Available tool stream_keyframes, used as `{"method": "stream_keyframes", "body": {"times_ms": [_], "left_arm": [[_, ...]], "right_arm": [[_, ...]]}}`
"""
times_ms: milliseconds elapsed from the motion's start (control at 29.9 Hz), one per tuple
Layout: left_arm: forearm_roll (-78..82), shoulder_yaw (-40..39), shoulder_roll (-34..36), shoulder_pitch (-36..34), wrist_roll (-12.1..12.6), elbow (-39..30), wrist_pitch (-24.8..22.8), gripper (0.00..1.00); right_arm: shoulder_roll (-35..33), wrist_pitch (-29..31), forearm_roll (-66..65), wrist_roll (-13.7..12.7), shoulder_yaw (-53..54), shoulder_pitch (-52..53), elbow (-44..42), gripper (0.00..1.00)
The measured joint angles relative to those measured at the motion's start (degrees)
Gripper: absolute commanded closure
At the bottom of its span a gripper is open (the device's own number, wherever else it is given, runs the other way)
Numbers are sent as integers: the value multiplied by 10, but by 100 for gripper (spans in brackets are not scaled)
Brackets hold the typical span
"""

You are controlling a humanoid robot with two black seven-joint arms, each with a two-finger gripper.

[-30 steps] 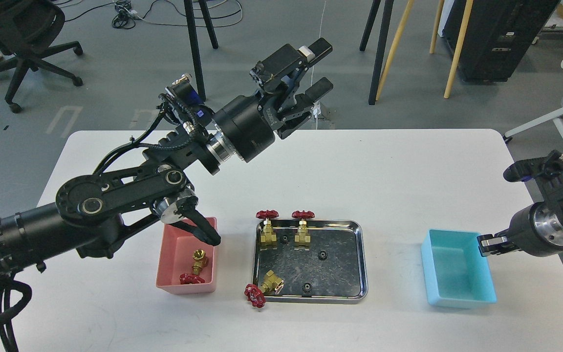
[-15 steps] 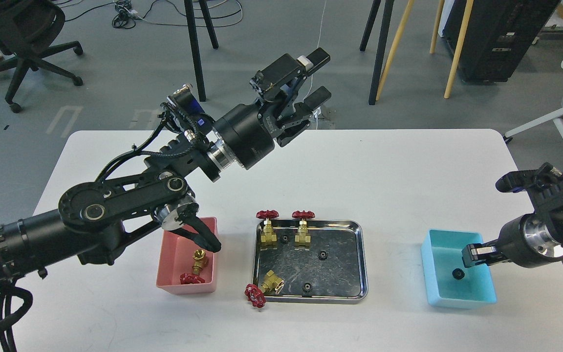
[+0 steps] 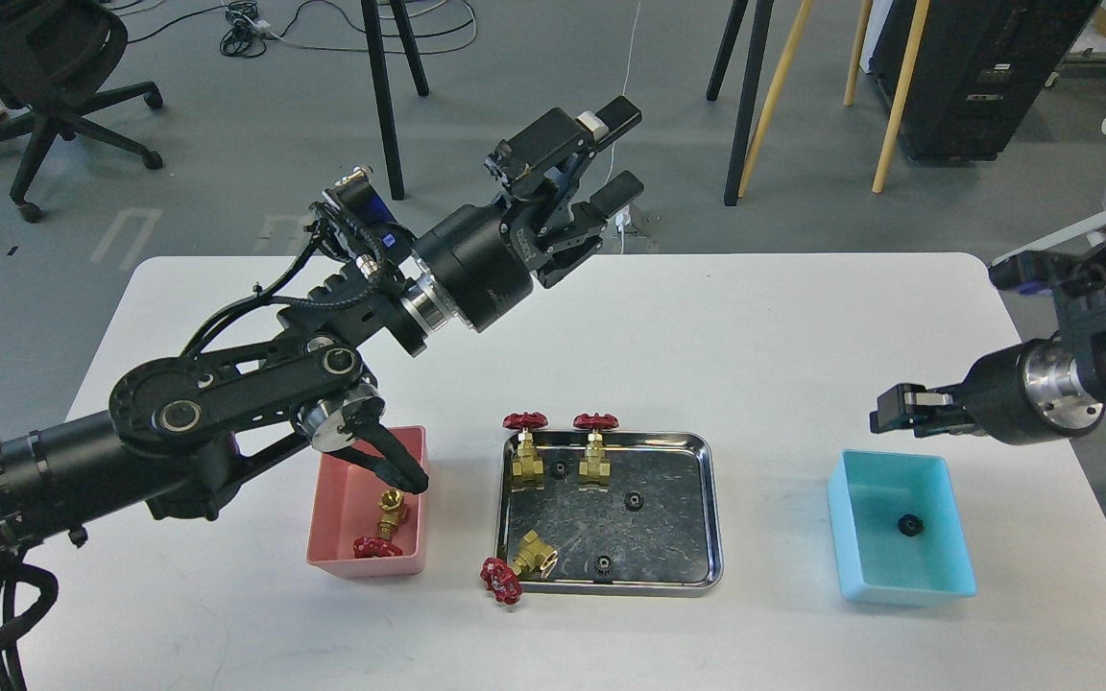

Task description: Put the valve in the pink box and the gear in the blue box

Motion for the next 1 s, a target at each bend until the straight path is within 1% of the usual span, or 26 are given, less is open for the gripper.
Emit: {"method": "stream_keyframes", "body": {"times_ms": [67, 134, 234, 267, 334, 401, 501, 535, 601, 635, 668, 702, 735, 802, 835, 869, 935, 969, 1002], "left_arm": [[-2, -4, 10, 0, 0, 5, -2, 16], [-6, -16, 17, 0, 0, 13, -3, 16], [-27, -42, 21, -9, 0, 24, -17, 16], [-43, -48, 22, -15, 0, 29, -30, 16], [-97, -53, 30, -37, 0, 49, -78, 15], [-159, -55, 44, -58, 0, 86, -142, 15], [-250, -57, 55, -78, 0, 173, -252, 14], [-274, -56, 55, -83, 0, 208, -276, 13], [-302, -54, 53, -90, 0, 272, -296, 12], [-309, -52, 47, -92, 0, 307, -301, 12], [-313, -50, 39, -93, 0, 339, -303, 12], [-315, -48, 26, -93, 0, 377, -304, 11], [-316, -47, 9, -94, 0, 419, -304, 11], [-316, -48, -27, -94, 0, 497, -305, 11], [-316, -51, -47, -94, 0, 535, -305, 11], [-316, -53, -65, -94, 0, 565, -305, 11], [-316, -56, -88, -95, 0, 596, -305, 11], [-316, -56, -94, -95, 0, 603, -305, 11], [-316, -56, -97, -95, 0, 606, -305, 11]], "right_arm": [[-28, 0, 74, 5, 49, -3, -10, 48], [-44, 0, 138, 24, 88, -6, -31, 48], [-46, 0, 250, 68, 126, -8, -90, 48], [-41, 0, 290, 87, 133, -8, -110, 48], [-26, 0, 366, 119, 142, -9, -145, 48], [-9, 0, 435, 162, 145, -10, -170, 48], [27, 0, 507, 233, 146, -16, -206, 47], [43, 0, 524, 263, 146, -21, -224, 47], [75, 0, 551, 315, 148, -32, -267, 44], [95, 0, 566, 339, 150, -41, -297, 39], [116, 0, 584, 357, 156, -52, -331, 36], [138, 0, 603, 368, 165, -67, -369, 35], [161, 0, 618, 372, 176, -80, -406, 35], [226, 0, 635, 369, 196, -108, -493, 34], [253, 0, 637, 366, 201, -117, -528, 31], [280, 0, 638, 360, 204, -124, -562, 26], [316, 0, 634, 355, 205, -131, -605, 19], [330, 0, 630, 352, 205, -134, -617, 8], [341, 0, 625, 350, 205, -139, -624, 0]]}}
